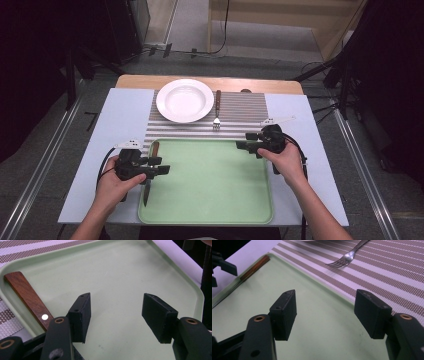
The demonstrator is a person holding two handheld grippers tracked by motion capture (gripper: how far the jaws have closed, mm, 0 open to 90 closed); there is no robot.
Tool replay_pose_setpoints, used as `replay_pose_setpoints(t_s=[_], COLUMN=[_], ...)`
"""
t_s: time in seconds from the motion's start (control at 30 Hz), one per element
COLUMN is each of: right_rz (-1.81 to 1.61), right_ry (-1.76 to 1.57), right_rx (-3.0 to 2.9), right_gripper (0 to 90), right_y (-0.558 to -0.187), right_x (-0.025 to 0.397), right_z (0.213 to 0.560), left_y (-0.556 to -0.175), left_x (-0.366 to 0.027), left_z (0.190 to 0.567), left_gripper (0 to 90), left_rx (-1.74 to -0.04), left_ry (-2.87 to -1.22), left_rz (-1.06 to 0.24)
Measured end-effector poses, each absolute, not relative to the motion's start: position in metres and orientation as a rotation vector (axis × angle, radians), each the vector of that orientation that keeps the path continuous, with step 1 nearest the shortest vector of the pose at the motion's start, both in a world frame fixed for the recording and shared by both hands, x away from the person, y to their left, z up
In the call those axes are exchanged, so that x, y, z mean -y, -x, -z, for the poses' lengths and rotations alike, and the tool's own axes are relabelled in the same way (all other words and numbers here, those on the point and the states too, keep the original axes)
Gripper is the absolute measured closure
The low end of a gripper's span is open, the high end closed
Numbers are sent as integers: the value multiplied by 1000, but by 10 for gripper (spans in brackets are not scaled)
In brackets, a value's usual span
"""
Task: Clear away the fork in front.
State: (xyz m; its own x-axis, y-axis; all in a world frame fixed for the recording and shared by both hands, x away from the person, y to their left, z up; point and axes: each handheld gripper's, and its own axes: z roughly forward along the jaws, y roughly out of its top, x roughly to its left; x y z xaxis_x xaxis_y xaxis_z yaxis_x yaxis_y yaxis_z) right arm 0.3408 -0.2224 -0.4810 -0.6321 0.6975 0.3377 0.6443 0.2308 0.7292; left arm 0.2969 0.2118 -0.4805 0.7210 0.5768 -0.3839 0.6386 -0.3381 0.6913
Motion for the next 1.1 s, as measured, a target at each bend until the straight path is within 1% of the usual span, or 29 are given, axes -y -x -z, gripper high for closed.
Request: replay_pose_setpoints(t_s=[0.33, 0.4, 0.73, 0.83, 0.9, 1.1], right_rz=[-1347, -1350, -1329, -1329, -1334, -1315], right_ry=[-1331, -1347, -1369, -1380, -1389, -1409], right_rx=[-2429, -2428, -2407, -2401, -2393, -2383], right_gripper=[338, 338, 338, 338, 338, 338], right_y=[-367, -373, -400, -406, -410, -422], right_x=[213, 211, 199, 197, 196, 190], right_z=[481, 482, 479, 480, 480, 481], left_y=[-296, -296, -296, -294, -295, -296], left_x=[-210, -210, -212, -211, -212, -212], left_z=[480, 480, 479, 476, 475, 478], left_gripper=[393, 369, 369, 369, 369, 369], left_rx=[-917, -919, -905, -891, -888, -900], left_ry=[-2028, -2024, -2008, -2008, -1995, -2009], left_rz=[98, 111, 118, 73, 95, 104])
